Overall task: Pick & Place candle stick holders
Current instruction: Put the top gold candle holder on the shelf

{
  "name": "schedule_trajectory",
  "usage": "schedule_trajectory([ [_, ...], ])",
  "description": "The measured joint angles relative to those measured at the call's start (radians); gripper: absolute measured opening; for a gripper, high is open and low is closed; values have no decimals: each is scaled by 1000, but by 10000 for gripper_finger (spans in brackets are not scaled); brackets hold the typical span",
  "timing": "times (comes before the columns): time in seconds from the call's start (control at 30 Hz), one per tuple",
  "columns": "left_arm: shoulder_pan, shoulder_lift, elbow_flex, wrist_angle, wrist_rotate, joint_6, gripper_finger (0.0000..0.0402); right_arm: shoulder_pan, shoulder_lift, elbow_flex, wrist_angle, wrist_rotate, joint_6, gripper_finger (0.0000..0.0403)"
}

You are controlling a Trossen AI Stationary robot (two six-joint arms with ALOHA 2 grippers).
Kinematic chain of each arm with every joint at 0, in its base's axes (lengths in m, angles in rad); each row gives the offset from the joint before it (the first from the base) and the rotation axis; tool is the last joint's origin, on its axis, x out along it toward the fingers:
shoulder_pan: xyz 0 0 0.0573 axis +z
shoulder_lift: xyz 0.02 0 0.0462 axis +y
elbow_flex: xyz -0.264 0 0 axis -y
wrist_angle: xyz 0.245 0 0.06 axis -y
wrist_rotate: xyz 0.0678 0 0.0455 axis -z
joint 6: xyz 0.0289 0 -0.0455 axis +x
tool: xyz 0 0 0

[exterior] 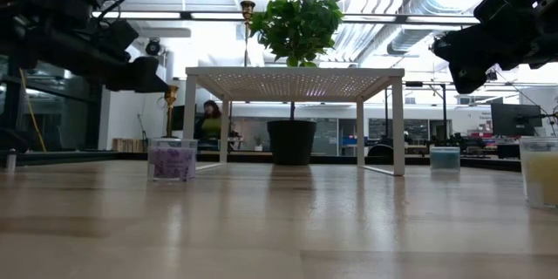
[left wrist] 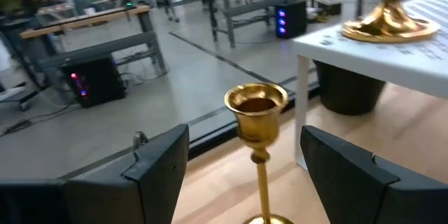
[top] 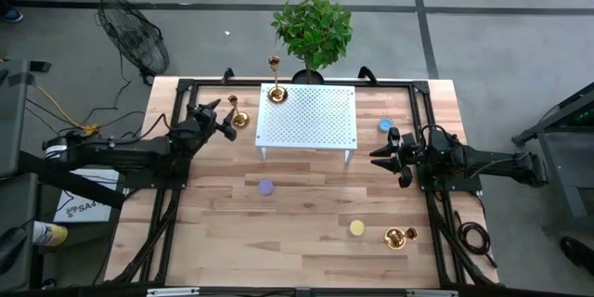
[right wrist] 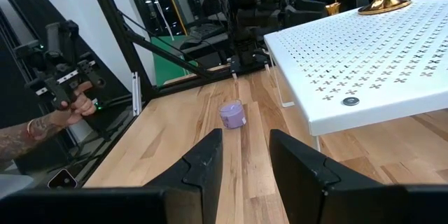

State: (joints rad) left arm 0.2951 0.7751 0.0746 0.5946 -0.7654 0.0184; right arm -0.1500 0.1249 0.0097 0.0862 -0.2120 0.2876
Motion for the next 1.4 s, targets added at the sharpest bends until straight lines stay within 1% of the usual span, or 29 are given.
schedule_trajectory([
  [0.27, 0, 161, 0, 116, -4, -52, 271, 0, 0, 0, 0, 0, 0, 114],
  [0.53, 1, 323, 1, 322, -20, -80, 271, 0, 0, 0, 0, 0, 0, 114],
  [0.63, 20, 385, 2, 397, -39, -80, 271, 0, 0, 0, 0, 0, 0, 114],
  [0.7, 44, 420, 9, 414, -35, -100, 271, 0, 0, 0, 0, 0, 0, 114],
  [0.8, 81, 462, 26, 440, 11, -117, 271, 0, 0, 0, 0, 0, 0, 114],
  [0.87, 99, 483, 41, 450, 52, -121, 271, 0, 0, 0, 0, 0, 0, 114],
  [0.93, 107, 500, 60, 450, 69, -120, 271, 0, 0, 0, 0, 0, 0, 114],
  [1.17, 111, 514, 82, 452, 71, -102, 265, 0, 0, 0, 0, 0, 0, 114],
  [1.27, 111, 514, 82, 452, 70, -104, 244, 0, 0, 0, 0, 0, 0, 114],
  [1.4, 111, 514, 82, 452, 73, -111, 203, 0, 0, 0, 0, 0, 0, 114],
])
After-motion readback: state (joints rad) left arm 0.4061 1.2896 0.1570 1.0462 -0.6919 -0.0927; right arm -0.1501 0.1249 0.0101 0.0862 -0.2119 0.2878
